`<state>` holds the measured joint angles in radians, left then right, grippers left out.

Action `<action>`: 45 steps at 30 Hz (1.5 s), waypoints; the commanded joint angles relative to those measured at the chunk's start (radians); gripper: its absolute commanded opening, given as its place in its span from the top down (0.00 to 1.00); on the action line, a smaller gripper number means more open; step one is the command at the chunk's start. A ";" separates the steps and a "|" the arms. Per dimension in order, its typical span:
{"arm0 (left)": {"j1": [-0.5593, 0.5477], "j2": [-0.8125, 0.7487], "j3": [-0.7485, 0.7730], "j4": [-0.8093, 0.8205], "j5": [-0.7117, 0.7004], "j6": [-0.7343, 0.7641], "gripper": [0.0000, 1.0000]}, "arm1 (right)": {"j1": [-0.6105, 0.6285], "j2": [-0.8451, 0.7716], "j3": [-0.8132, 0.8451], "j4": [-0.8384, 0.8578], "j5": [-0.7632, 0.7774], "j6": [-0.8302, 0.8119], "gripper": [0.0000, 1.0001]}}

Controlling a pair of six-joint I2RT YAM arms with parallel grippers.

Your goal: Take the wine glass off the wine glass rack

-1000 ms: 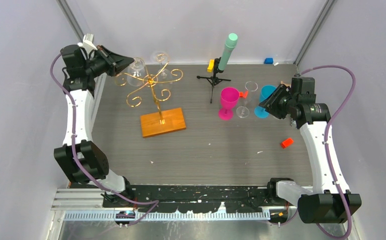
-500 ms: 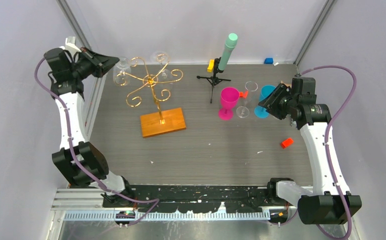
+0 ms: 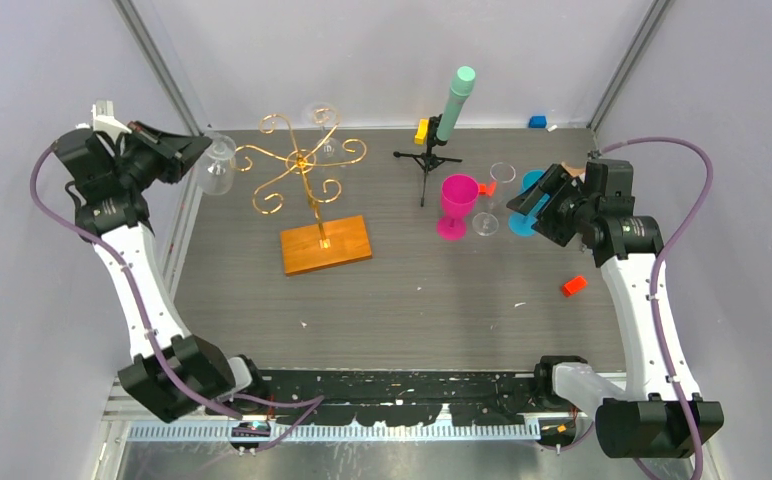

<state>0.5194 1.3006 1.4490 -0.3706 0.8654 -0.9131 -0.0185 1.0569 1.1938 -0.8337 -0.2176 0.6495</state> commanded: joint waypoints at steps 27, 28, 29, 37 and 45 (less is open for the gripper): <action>-0.032 -0.590 -0.229 -0.399 -0.144 0.068 1.00 | 0.144 -0.103 -0.173 0.158 -0.237 0.095 0.26; -0.037 -0.600 -0.240 -0.402 -0.144 0.068 1.00 | 0.151 -0.101 -0.177 0.162 -0.236 0.101 0.26; -0.045 -0.608 -0.251 -0.402 -0.137 0.068 1.00 | 0.165 -0.100 -0.178 0.164 -0.229 0.104 0.26; -0.158 -0.627 -0.290 -0.337 -0.062 0.007 1.00 | 0.229 -0.098 -0.194 0.212 -0.195 0.166 0.26; -0.301 -0.612 -0.338 -0.180 0.007 -0.108 1.00 | 0.349 -0.147 -0.303 0.465 -0.242 0.297 0.22</action>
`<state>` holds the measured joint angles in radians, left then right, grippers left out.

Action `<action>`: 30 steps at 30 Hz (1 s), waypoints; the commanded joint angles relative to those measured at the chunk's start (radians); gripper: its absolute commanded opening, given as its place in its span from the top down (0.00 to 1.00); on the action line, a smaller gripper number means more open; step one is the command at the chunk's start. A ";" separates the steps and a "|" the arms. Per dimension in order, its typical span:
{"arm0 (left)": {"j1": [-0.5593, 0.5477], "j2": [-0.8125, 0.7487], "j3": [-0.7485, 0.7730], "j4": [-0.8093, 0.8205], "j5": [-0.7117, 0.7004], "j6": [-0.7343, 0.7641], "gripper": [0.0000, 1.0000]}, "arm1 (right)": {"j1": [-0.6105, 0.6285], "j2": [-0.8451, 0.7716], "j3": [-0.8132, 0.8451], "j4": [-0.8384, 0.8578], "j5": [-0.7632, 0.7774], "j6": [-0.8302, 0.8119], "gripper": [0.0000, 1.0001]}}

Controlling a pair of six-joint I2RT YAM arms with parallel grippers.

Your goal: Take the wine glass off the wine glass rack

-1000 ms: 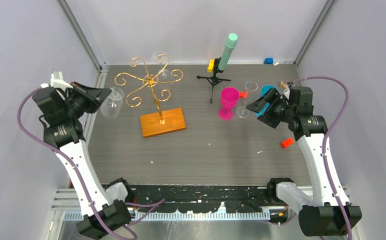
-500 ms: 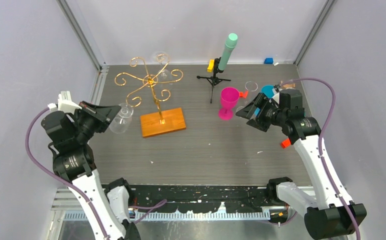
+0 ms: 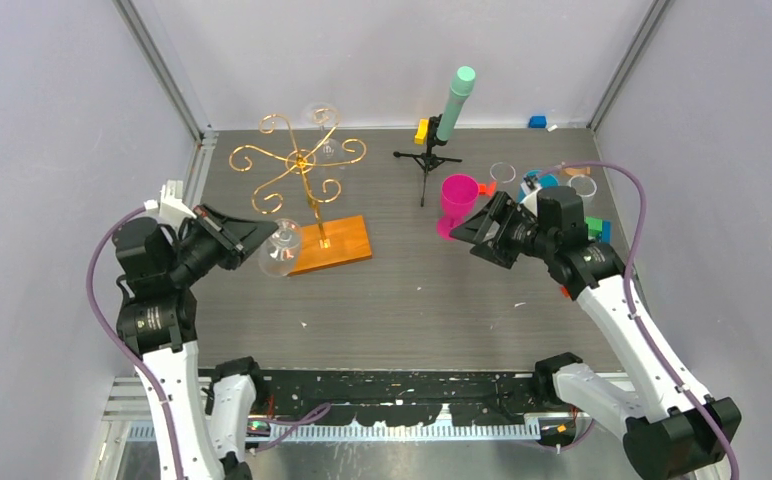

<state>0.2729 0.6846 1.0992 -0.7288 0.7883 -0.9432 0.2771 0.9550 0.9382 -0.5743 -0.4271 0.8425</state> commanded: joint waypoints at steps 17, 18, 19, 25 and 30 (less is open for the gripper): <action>-0.448 0.119 -0.022 0.788 -0.029 -0.534 1.00 | 0.396 -0.130 -0.246 0.925 0.163 0.495 0.08; -0.466 0.133 -0.025 0.845 -0.041 -0.575 1.00 | 0.407 -0.130 -0.249 0.955 0.176 0.503 0.08; -0.512 0.172 -0.015 0.940 -0.083 -0.638 1.00 | 0.426 -0.136 -0.251 0.981 0.202 0.513 0.07; -0.631 0.252 0.033 1.049 -0.208 -0.724 1.00 | 0.455 -0.152 -0.262 1.084 0.265 0.514 0.07; -0.712 0.282 0.038 1.137 -0.315 -0.797 1.00 | 0.458 -0.133 -0.237 1.159 0.260 0.520 0.07</action>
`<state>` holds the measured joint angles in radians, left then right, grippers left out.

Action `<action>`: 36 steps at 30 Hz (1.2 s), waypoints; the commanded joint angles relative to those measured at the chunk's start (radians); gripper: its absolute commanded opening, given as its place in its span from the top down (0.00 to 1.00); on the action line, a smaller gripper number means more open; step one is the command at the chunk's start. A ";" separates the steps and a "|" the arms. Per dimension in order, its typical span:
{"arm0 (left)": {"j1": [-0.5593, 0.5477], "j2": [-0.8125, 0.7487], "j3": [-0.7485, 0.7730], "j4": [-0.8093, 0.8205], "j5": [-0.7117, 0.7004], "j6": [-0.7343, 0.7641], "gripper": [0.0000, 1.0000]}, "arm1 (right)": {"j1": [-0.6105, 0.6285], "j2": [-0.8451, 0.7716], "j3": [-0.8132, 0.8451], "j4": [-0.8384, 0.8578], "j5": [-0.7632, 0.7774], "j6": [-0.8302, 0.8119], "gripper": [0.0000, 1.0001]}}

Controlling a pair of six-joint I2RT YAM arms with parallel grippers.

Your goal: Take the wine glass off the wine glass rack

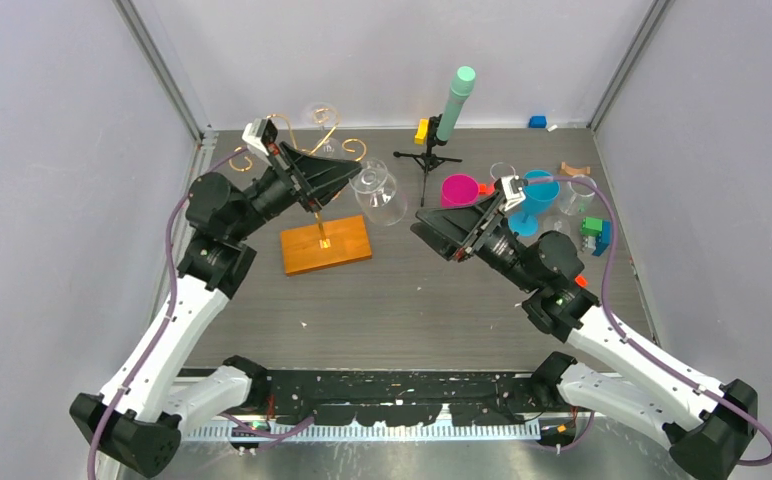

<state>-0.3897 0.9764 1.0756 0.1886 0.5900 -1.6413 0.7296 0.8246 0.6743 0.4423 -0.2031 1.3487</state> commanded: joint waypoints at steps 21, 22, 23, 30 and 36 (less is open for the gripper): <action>-0.207 -0.059 0.006 0.265 -0.303 -0.155 1.00 | 0.006 0.138 0.055 0.689 -0.130 0.080 0.13; -0.208 -0.063 -0.001 0.265 -0.310 -0.159 1.00 | 0.008 0.153 0.059 0.722 -0.138 0.093 0.17; -0.210 -0.072 -0.009 0.265 -0.321 -0.160 1.00 | 0.008 0.161 0.070 0.738 -0.155 0.098 0.21; -0.212 -0.108 -0.062 0.265 -0.390 -0.191 1.00 | 0.016 0.223 0.138 0.821 -0.226 0.092 0.42; -0.212 -0.135 -0.098 0.262 -0.452 -0.206 1.00 | 0.019 0.288 0.201 0.870 -0.271 0.086 0.50</action>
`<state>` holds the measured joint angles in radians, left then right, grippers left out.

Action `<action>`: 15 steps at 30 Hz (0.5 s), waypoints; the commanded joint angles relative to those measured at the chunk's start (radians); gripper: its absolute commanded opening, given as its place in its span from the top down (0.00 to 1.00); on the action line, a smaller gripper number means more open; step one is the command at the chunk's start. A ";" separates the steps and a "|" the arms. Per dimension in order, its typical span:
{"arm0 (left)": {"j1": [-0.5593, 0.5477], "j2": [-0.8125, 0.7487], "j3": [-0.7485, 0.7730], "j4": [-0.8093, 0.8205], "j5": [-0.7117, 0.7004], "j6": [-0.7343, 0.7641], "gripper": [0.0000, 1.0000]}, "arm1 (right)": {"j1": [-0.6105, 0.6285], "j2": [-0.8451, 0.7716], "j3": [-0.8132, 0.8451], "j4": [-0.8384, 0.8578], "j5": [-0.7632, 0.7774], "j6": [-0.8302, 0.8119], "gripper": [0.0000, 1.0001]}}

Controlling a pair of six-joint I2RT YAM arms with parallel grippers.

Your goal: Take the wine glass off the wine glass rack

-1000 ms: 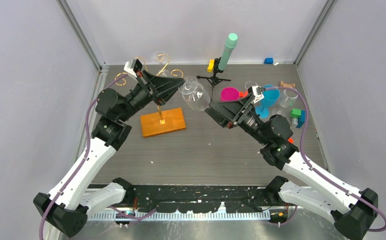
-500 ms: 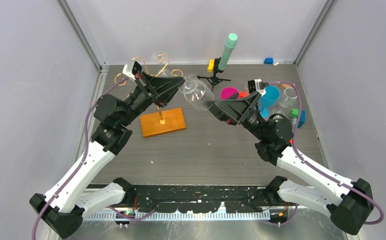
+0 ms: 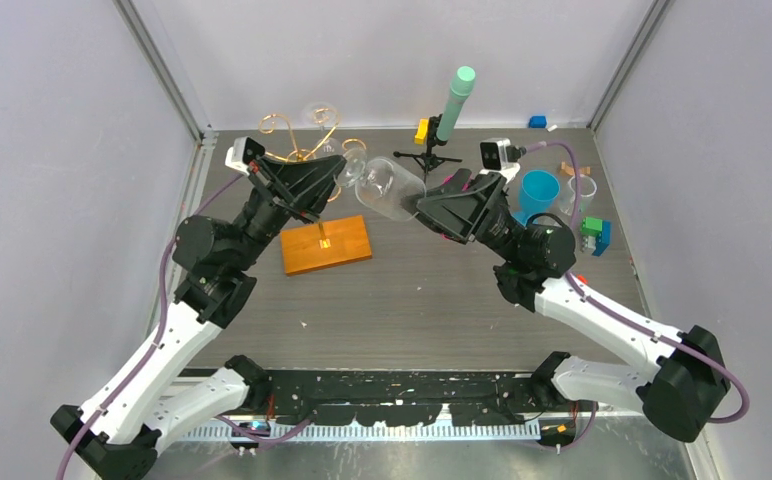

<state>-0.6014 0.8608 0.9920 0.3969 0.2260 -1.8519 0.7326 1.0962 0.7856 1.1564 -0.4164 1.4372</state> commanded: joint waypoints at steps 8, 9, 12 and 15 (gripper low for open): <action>0.000 -0.009 -0.010 0.054 -0.078 -0.008 1.00 | 0.017 0.056 0.113 0.170 -0.053 -0.005 0.69; 0.000 -0.006 -0.009 0.054 -0.075 -0.010 1.00 | 0.017 0.058 0.116 0.166 -0.055 -0.005 0.70; 0.000 -0.003 -0.006 0.054 -0.073 -0.009 1.00 | 0.018 0.064 0.122 0.153 -0.055 -0.013 0.68; 0.000 0.002 -0.006 0.054 -0.068 -0.012 1.00 | 0.019 0.067 0.124 0.142 -0.052 -0.024 0.67</action>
<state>-0.6022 0.8486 0.9806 0.4187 0.1833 -1.8839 0.7376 1.1725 0.8459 1.2072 -0.4496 1.4376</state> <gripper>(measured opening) 0.034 0.323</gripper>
